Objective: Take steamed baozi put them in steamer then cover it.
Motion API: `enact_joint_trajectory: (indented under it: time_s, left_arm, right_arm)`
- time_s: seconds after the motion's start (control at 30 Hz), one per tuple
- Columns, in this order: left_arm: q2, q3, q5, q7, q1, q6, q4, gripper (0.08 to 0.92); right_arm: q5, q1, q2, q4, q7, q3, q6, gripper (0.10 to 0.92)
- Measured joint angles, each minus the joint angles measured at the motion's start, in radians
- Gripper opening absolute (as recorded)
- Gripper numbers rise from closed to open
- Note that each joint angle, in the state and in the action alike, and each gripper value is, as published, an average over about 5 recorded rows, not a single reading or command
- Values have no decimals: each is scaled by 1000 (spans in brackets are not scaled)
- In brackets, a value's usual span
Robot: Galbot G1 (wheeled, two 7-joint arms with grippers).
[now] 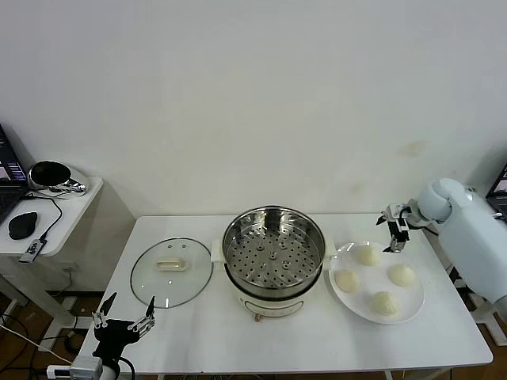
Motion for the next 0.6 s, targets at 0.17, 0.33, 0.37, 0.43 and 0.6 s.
enact_joint_trajectory:
  time_s: [0.17, 0.33, 0.37, 0.43, 0.6]
  left_arm:
    - [-3, 0, 0, 0, 0, 0, 1, 823]
    - [-1, -1, -2, -1, -1, 0, 5, 823]
    - [0, -1, -3, 0, -1, 0, 6, 823]
    - [2, -2, -6, 0, -1, 0, 7, 823]
    - [7, -4, -11, -1, -3, 0, 14, 823]
  right_arm:
    - [-16, 1, 28, -46, 0, -5, 14, 823]
    - [-28, 3, 52, -84, 14, -5, 20, 823]
    - [-31, 4, 57, -91, 17, -5, 21, 823]
    - [-36, 6, 64, -104, 22, -5, 24, 823]
    - [-43, 9, 80, -134, 30, -4, 28, 823]
